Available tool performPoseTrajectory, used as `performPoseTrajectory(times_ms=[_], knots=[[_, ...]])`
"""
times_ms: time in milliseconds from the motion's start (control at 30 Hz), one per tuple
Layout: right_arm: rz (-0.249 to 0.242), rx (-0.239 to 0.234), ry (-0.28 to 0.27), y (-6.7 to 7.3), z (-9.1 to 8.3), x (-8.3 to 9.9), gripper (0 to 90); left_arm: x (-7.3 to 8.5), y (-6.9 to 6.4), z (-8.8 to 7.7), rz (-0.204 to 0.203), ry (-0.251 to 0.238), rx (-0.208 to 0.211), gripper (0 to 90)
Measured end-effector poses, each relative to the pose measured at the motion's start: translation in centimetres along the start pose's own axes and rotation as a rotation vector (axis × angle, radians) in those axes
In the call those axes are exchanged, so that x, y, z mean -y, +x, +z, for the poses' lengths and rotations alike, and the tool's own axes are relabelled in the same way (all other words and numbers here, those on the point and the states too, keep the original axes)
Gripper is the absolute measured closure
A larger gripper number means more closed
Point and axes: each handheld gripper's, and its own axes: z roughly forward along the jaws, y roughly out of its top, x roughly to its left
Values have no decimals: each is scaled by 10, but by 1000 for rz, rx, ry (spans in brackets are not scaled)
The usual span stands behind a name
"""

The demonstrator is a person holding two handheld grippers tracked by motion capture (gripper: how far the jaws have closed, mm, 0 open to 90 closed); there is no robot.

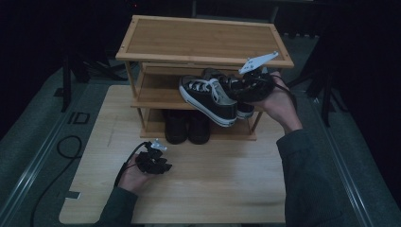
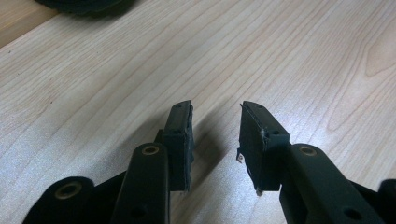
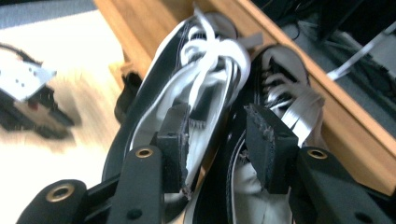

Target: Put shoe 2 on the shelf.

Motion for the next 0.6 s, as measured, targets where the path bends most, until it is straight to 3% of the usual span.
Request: performPoseTrajectory(times_ms=[267, 433, 600], knots=[[-7, -34, -10, 0, -6, 2, 618, -4, -1, -6, 2, -20, 7, 649], [-16, -72, -16, 0, -11, 6, 648, -13, 0, -19, -2, -51, -13, 634], [8, -81, -41, -1, -15, 11, 664, -20, 1, -28, 0, -67, -20, 625]])
